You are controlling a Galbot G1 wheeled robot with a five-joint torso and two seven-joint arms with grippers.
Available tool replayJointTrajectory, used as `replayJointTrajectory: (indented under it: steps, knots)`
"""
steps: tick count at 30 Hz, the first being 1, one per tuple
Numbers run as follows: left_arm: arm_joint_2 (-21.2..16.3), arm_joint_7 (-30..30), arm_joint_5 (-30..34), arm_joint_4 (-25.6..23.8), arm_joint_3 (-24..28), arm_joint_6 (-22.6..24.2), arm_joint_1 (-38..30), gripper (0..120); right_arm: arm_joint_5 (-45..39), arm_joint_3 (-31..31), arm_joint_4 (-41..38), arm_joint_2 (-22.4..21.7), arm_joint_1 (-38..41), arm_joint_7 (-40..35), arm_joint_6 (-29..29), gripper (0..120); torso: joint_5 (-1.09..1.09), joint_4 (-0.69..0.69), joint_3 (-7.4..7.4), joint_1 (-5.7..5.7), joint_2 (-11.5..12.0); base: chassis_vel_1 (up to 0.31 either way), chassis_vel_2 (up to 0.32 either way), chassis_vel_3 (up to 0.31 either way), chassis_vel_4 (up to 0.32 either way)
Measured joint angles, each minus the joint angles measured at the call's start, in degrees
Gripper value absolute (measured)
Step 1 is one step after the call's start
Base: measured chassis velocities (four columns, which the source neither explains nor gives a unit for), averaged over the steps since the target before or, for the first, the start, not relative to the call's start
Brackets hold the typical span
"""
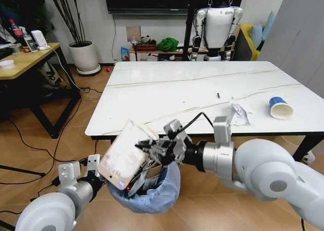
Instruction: Pick up the trash bin and place the trash from the table into it.
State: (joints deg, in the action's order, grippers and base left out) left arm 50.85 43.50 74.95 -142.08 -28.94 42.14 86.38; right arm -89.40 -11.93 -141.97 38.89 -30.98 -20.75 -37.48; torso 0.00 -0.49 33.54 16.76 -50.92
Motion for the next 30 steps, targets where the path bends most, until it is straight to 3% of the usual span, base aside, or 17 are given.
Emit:
replayJointTrajectory:
  steps: [1,6,8,10,15,28,30]
  knots:
    - [-0.2,-0.1,0.1,-0.2,-0.2,0.0,0.0,0,1.3,-0.8,0.2,0.1,-0.2,0.0,0.0,36,0.0,0.0,0.0,0.0,0.0,0.0,0.0,0.0,0.0]
    - [-0.2,-0.1,0.2,-0.4,-0.4,0.0,0.1,0,2.5,-0.9,1.7,0.5,0.1,0.1,0.2,53,-0.01,0.0,0.0,0.0,0.0,0.0,0.0,0.0,0.0]
    - [0.0,-0.2,0.2,-0.6,-0.3,0.0,0.2,0,3.0,-0.1,3.5,0.5,0.5,0.0,0.4,70,0.0,0.01,0.0,0.0,0.0,0.0,0.0,0.0,0.0]
    - [0.1,-0.2,0.1,-0.7,-0.2,0.0,0.3,0,3.0,0.0,3.6,0.4,0.6,0.0,0.4,73,0.0,0.01,0.0,0.0,0.0,0.0,0.0,0.0,0.0]
    - [0.1,-0.2,0.1,-0.9,-0.2,0.0,0.4,0,3.9,0.1,4.2,0.3,0.3,0.1,0.5,96,0.0,0.0,0.0,0.0,0.0,0.0,0.0,0.0,0.0]
    - [0.0,-0.2,0.1,-1.2,-0.3,0.0,1.0,0,4.4,1.1,5.3,0.6,0.6,-0.3,1.2,100,0.0,0.0,0.0,0.0,0.0,0.0,0.0,0.0,0.0]
    - [-0.2,-0.2,0.1,-1.2,-0.3,0.0,1.0,0,1.4,0.9,5.1,1.3,0.3,-4.2,1.3,100,0.0,0.0,0.0,0.0,0.0,0.0,0.0,0.0,0.0]
